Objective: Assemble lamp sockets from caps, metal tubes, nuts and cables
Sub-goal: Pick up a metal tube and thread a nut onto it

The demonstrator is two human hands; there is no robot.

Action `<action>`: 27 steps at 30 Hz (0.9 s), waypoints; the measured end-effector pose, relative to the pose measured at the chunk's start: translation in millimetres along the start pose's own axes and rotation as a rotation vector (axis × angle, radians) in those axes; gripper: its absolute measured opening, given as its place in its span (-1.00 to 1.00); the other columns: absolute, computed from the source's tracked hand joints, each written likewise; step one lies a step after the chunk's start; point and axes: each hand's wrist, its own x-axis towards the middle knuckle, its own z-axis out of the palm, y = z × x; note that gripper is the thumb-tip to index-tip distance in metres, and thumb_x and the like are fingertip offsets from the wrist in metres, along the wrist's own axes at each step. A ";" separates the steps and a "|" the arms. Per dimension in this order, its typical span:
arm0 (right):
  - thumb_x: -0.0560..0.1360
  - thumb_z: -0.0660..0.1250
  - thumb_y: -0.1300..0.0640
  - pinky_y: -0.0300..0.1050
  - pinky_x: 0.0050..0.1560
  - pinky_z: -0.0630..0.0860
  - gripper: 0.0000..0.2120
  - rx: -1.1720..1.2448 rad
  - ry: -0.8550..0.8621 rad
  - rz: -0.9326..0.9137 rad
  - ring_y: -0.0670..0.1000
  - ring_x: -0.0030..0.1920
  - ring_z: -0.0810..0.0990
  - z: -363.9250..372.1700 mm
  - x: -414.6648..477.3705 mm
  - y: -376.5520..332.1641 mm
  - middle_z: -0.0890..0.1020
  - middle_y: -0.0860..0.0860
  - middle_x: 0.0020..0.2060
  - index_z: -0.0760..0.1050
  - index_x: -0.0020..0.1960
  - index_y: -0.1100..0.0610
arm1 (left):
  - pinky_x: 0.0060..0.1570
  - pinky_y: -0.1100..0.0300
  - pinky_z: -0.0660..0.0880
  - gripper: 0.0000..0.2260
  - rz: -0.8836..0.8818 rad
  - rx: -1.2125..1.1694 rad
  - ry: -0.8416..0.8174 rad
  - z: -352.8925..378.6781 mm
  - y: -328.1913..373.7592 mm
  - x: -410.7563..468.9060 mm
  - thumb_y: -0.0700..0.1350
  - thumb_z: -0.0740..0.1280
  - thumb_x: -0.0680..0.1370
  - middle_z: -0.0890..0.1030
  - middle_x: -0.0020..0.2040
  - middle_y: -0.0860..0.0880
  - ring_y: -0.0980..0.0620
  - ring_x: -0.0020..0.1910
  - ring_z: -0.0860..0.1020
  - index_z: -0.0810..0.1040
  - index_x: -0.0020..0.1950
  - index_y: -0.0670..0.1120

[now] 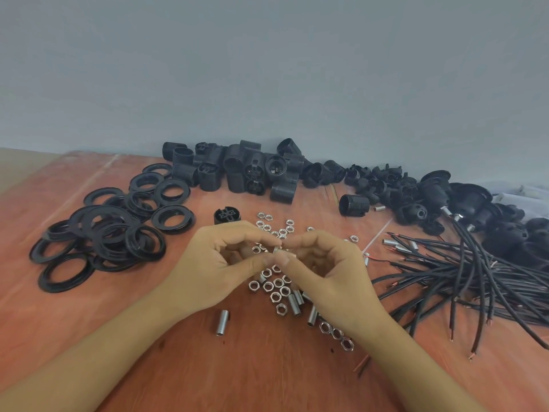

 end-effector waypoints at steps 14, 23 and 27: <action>0.53 0.26 -0.13 -0.10 -0.37 0.48 -0.69 -0.067 0.062 0.010 -0.01 -0.46 0.50 5.7 -0.4 3.1 0.57 0.03 -0.47 0.54 -0.29 0.02 | -0.44 0.00 0.53 -0.84 -0.025 0.018 0.007 -0.1 -0.4 0.0 -0.08 0.51 0.41 0.64 -0.20 0.09 0.08 -0.42 0.60 0.67 -0.02 -0.02; 0.48 0.32 -0.11 -0.15 -0.36 0.48 -0.68 -0.043 0.016 -0.020 -0.09 -0.42 0.51 3.3 0.0 5.5 0.60 0.03 -0.43 0.60 -0.24 0.12 | -0.42 0.00 0.54 -0.86 -0.025 0.009 -0.018 -0.7 1.5 -0.3 -0.03 0.49 0.42 0.64 -0.19 0.00 0.04 -0.39 0.61 0.69 -0.04 0.05; 0.56 0.21 -0.17 -0.19 -0.45 0.39 -0.49 -0.059 0.022 -0.015 -0.08 -0.52 0.45 3.6 -0.4 6.7 0.54 0.08 -0.53 0.53 -0.36 0.18 | -0.41 0.05 0.54 -0.83 -0.030 0.005 -0.029 0.2 3.0 -1.6 0.04 0.46 0.40 0.64 -0.21 0.05 0.05 -0.40 0.59 0.67 -0.02 0.10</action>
